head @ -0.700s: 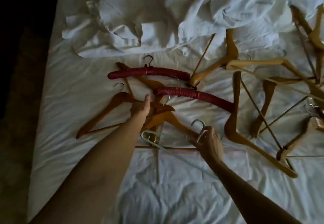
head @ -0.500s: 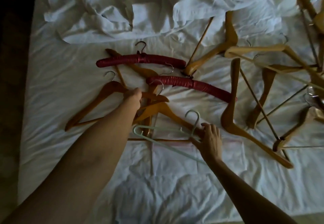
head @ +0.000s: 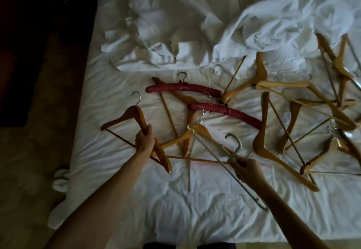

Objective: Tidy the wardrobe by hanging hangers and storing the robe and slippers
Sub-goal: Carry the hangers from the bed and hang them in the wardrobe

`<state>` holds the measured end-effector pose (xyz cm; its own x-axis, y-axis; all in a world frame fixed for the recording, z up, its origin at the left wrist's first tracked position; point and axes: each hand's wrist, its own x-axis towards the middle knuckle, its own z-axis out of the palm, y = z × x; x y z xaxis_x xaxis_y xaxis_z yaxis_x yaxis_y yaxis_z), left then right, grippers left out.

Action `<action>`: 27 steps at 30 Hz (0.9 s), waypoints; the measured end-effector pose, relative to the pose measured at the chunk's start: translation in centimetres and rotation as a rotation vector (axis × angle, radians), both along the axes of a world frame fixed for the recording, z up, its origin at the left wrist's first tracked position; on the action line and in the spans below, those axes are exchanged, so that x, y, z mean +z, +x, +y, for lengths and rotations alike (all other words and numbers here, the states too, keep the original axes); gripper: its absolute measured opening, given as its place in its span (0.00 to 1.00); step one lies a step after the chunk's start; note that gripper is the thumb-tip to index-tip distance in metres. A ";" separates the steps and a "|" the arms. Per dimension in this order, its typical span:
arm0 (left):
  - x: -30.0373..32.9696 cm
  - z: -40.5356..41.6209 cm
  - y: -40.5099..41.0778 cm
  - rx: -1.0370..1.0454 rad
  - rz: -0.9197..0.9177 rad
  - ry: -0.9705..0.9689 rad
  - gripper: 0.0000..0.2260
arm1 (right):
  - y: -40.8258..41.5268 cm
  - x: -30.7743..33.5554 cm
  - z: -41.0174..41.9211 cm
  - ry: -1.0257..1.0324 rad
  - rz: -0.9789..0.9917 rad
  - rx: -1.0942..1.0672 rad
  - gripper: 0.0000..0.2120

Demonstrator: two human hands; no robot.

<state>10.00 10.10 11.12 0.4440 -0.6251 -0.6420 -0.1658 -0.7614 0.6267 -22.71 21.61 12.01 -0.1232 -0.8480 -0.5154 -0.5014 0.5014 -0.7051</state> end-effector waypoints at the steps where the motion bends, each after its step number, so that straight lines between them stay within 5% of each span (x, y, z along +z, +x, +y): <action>1: 1.9 1.0 1.0 -0.015 0.038 -0.024 0.16 | 1.5 2.5 0.0 0.026 -0.102 -0.014 0.16; 7: 11.6 7.3 5.9 -0.012 0.212 -0.143 0.15 | 10.5 14.9 -1.1 -0.009 -0.369 0.045 0.14; 17: 25.4 20.6 13.5 0.340 0.236 -0.461 0.15 | 26.3 27.5 -0.2 -0.388 -0.229 0.690 0.18; 27: 33.0 45.2 22.8 0.733 -0.076 -0.629 0.18 | 47.1 33.0 14.4 -0.399 -0.478 1.171 0.14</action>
<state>32.79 55.26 44.13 0.8868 -0.3960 -0.2381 0.1598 -0.2207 0.9622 24.42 36.04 45.05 0.9025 -0.4306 0.0045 -0.1558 -0.3361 -0.9289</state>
